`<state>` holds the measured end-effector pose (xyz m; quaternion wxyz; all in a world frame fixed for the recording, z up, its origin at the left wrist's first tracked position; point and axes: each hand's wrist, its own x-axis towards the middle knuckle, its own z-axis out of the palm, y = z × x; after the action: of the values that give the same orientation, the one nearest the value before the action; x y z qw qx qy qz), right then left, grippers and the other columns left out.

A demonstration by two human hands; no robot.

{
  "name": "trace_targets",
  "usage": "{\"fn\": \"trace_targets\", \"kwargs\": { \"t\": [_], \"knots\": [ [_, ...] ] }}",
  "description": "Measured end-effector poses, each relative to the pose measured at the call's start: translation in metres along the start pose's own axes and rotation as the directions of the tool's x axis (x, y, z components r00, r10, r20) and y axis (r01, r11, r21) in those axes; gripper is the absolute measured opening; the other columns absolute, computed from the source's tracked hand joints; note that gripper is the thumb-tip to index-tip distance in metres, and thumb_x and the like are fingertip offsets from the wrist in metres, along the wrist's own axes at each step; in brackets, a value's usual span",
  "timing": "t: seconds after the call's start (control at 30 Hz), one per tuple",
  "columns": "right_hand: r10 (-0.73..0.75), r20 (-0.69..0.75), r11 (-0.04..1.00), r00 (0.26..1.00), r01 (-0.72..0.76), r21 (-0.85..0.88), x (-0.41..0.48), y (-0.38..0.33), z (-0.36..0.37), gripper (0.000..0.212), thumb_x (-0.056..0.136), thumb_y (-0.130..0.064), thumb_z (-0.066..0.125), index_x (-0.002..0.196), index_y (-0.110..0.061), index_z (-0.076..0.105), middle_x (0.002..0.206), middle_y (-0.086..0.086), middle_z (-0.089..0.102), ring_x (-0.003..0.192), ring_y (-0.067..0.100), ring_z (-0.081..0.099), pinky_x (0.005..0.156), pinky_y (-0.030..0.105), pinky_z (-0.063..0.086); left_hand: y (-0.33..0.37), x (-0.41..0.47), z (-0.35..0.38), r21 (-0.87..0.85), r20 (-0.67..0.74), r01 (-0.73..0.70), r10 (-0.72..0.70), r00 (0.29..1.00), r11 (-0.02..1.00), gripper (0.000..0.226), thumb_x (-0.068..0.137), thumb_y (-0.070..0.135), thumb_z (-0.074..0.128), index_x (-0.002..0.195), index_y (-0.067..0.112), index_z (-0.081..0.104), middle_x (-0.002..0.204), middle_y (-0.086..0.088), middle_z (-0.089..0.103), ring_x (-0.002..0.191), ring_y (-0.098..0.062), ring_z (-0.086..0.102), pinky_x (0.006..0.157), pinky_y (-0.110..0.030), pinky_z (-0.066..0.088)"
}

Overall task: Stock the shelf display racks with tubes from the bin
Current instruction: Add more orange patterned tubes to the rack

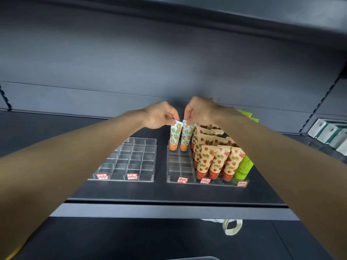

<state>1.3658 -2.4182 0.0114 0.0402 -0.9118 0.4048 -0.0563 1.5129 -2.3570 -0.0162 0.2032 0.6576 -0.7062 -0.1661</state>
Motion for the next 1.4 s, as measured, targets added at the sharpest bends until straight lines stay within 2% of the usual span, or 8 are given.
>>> {"fn": "trace_targets", "kwargs": {
  "t": [0.2,0.37,0.47,0.63,0.73,1.07,1.2,1.4],
  "knots": [
    [0.023,0.015,1.0,1.0,-0.023,0.021,-0.009,-0.001,-0.012,0.016,0.082,-0.016,0.071,0.097,-0.021,0.069,0.107,-0.001,0.067,0.11,0.02,0.054,0.104,0.038,0.037,0.003,-0.004,-0.006,-0.023,-0.054,0.012,-0.014,0.998,1.0,0.025,0.089,0.013,0.06,0.114,0.012,0.062,0.111,-0.009,0.065,0.105,-0.019,0.061,0.101,-0.032,0.044],
    [0.067,-0.003,0.997,0.998,-0.067,0.046,-0.025,-0.012,-0.031,0.022,0.078,-0.014,0.073,0.071,-0.031,0.06,0.111,0.001,0.063,0.113,0.028,0.053,0.098,0.042,0.046,0.019,-0.022,-0.023,0.002,-0.132,0.022,-0.022,0.991,1.0,0.028,0.087,0.016,0.063,0.114,0.012,0.061,0.109,-0.008,0.064,0.103,-0.019,0.06,0.095,-0.023,0.042],
    [0.045,-0.001,0.998,0.999,-0.045,0.054,-0.042,-0.022,-0.044,0.017,0.081,-0.013,0.07,0.079,-0.028,0.063,0.111,0.002,0.063,0.113,0.023,0.053,0.102,0.04,0.042,0.034,-0.043,-0.035,0.036,-0.152,0.026,-0.021,0.988,0.999,0.026,0.086,0.019,0.064,0.112,0.014,0.062,0.104,-0.006,0.063,0.097,-0.017,0.058,0.092,-0.024,0.042],
    [0.017,0.014,0.996,1.0,-0.018,0.089,-0.09,-0.046,-0.049,0.016,0.08,-0.011,0.07,0.092,-0.021,0.067,0.103,0.001,0.066,0.105,0.02,0.058,0.097,0.033,0.044,0.055,-0.099,-0.041,0.141,-0.107,0.053,-0.038,0.994,0.989,0.023,0.085,0.024,0.065,0.107,0.016,0.064,0.093,-0.003,0.064,0.085,-0.016,0.055,0.084,-0.024,0.044],
    [0.009,0.023,0.991,1.0,-0.012,0.137,-0.125,-0.06,-0.034,0.016,0.076,-0.009,0.071,0.082,-0.023,0.067,0.1,0.005,0.068,0.099,0.023,0.063,0.095,0.035,0.048,0.064,-0.143,-0.028,0.161,-0.035,0.084,-0.079,0.996,0.983,0.024,0.085,0.025,0.065,0.107,0.015,0.064,0.09,-0.002,0.064,0.082,-0.017,0.057,0.085,-0.027,0.047],
    [-0.009,0.26,0.966,0.966,-0.058,0.25,-0.235,-0.082,0.105,0.02,0.078,-0.009,0.066,0.097,-0.015,0.07,0.107,0.004,0.068,0.106,0.025,0.059,0.095,0.034,0.045,0.031,-0.273,0.097,0.095,0.206,0.247,-0.262,0.943,0.964,0.026,0.085,0.026,0.063,0.11,0.018,0.062,0.095,-0.002,0.068,0.091,-0.024,0.064,0.086,-0.037,0.051],
    [0.012,0.412,0.953,0.911,-0.135,0.271,-0.276,-0.084,0.182,0.024,0.08,-0.011,0.066,0.103,-0.015,0.07,0.11,0.003,0.07,0.108,0.024,0.06,0.094,0.033,0.046,0.009,-0.311,0.164,0.06,0.307,0.33,-0.332,0.892,0.942,0.028,0.086,0.026,0.063,0.112,0.016,0.06,0.1,-0.002,0.068,0.096,-0.02,0.062,0.083,-0.029,0.046],
    [0.023,0.572,0.896,0.82,-0.271,0.353,-0.323,-0.087,0.279,0.024,0.083,-0.009,0.067,0.106,-0.008,0.068,0.111,0.011,0.068,0.105,0.028,0.062,0.095,0.037,0.048,-0.032,-0.353,0.253,-0.051,0.368,0.511,-0.459,0.809,0.858,0.03,0.083,0.025,0.067,0.109,0.01,0.062,0.104,-0.011,0.068,0.095,-0.026,0.062,0.088,-0.037,0.049]
  ]
}}
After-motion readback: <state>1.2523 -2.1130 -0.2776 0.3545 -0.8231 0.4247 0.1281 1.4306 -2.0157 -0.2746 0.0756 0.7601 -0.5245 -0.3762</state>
